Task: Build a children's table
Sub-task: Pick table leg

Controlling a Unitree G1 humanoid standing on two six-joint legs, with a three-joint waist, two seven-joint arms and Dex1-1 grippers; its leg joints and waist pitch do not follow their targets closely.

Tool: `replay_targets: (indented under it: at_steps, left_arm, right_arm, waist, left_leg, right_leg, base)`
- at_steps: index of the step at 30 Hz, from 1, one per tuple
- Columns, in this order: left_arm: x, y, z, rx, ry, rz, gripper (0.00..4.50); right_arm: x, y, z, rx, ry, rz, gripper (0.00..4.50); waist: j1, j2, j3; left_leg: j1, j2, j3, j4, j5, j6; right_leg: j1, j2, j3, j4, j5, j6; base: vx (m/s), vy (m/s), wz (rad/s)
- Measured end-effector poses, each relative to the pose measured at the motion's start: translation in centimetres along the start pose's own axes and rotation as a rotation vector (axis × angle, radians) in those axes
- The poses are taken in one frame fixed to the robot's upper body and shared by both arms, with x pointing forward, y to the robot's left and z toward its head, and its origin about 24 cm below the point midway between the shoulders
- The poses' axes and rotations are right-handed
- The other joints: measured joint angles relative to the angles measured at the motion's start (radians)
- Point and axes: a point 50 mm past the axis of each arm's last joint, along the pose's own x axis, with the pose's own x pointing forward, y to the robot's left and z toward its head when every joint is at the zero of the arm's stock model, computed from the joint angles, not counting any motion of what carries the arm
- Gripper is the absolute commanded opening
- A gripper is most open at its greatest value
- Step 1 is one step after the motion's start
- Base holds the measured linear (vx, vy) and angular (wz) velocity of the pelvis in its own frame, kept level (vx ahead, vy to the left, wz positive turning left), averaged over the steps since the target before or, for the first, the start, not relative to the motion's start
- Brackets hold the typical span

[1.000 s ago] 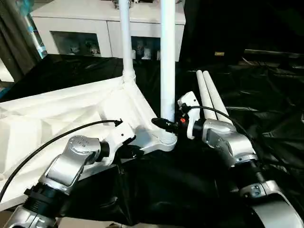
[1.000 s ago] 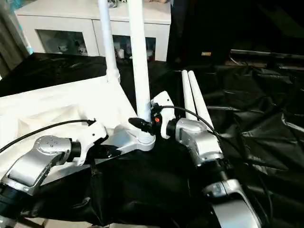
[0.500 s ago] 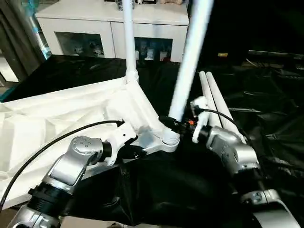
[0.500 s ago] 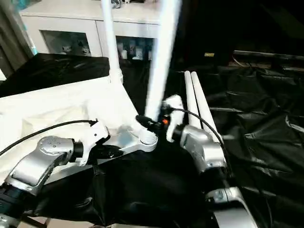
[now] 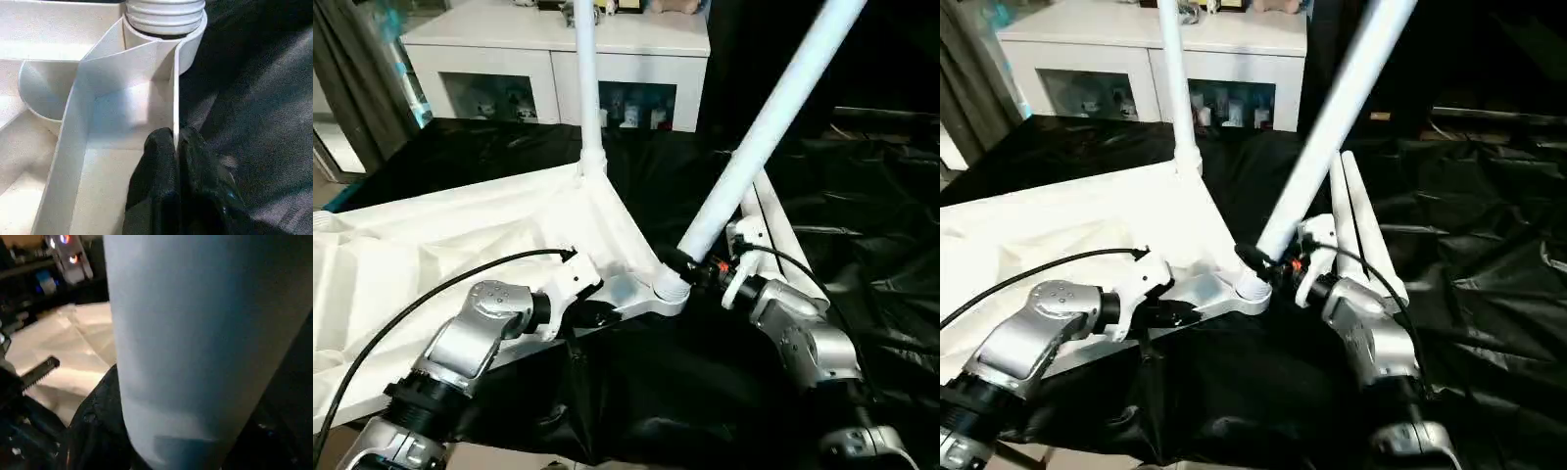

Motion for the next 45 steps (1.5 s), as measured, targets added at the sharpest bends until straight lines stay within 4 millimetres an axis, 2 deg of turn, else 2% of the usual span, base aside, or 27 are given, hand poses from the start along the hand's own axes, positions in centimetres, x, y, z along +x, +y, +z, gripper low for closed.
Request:
replay_targets:
  at_steps: [12,18,24,28,34,40,44,45]
  left_arm:
    - [0.1,0.0,0.0,0.012,0.0,-0.007,0.0]
    - [0.0,0.0,0.0,0.014,0.002,-0.009,0.0]
    - [-0.1,0.0,0.0,0.02,0.005,-0.031,0.0]
    - [-0.6,0.1,-0.1,0.041,0.011,-0.055,0.0]
    - [-1.6,0.3,0.1,0.061,0.023,-0.09,0.0]
    - [-2.3,0.3,0.2,0.073,0.036,-0.12,0.0]
    - [-2.4,0.3,0.3,0.071,0.033,-0.124,0.0]
    - [-2.4,0.4,0.3,0.071,0.028,-0.119,0.0]
  right_arm:
    - [0.5,0.6,0.7,-0.185,0.094,0.068,1.91]
    - [0.5,0.5,0.6,-0.181,0.115,0.097,1.91]
    - [0.3,0.2,0.6,-0.19,0.12,0.156,1.91]
    - [0.3,0.3,0.7,-0.197,0.127,0.218,1.91]
    - [0.3,0.7,1.0,-0.222,0.119,0.302,1.91]
    - [0.2,0.9,1.2,-0.224,0.117,0.369,1.91]
    - [0.2,0.9,1.2,-0.219,0.109,0.374,1.91]
    - [0.2,1.0,1.3,-0.22,0.104,0.368,1.91]
  waist:
    - [0.004,0.0,0.0]
    - [0.003,-0.003,0.001]
    - [0.002,-0.006,0.0]
    - [0.001,-0.011,0.002]
    - [-0.005,-0.026,0.015]
    - [-0.012,-0.029,0.023]
    - [-0.016,-0.03,0.027]
    - [-0.016,-0.031,0.032]
  left_leg:
    - [0.0,0.0,0.0,-0.003,0.0,0.0]
    - [0.0,-0.001,0.0,-0.005,0.0,0.0]
    - [0.0,-0.003,0.0,-0.017,0.0,0.0]
    - [0.001,-0.003,0.0,-0.021,0.0,0.0]
    - [0.001,-0.003,0.0,-0.027,0.0,0.0]
    - [0.001,-0.004,0.0,-0.036,0.0,0.0]
    - [0.002,-0.005,0.0,-0.036,0.0,0.0]
    - [0.003,-0.005,0.0,-0.036,0.0,0.0]
  right_leg:
    - [-0.001,0.0,0.0,-0.001,0.0,0.0]
    - [-0.001,0.0,0.0,-0.004,0.0,0.0]
    - [0.0,0.001,0.0,-0.015,0.0,0.0]
    - [0.0,0.001,0.0,-0.015,0.0,0.0]
    - [-0.002,0.001,0.0,-0.018,0.0,0.0]
    - [0.0,0.003,0.0,-0.031,0.0,0.0]
    - [0.003,0.003,0.001,-0.032,0.0,0.0]
    - [0.003,0.003,0.001,-0.032,0.0,0.0]
  base:
    - [0.0,0.0,0.0]
    - [0.0,0.0,0.0]
    - [0.0,0.0,0.0]
    - [0.0,0.0,0.0]
    - [0.0,0.0,0.0]
    - [0.0,0.0,0.0]
    - [0.0,0.0,0.0]
    - [0.0,0.0,0.0]
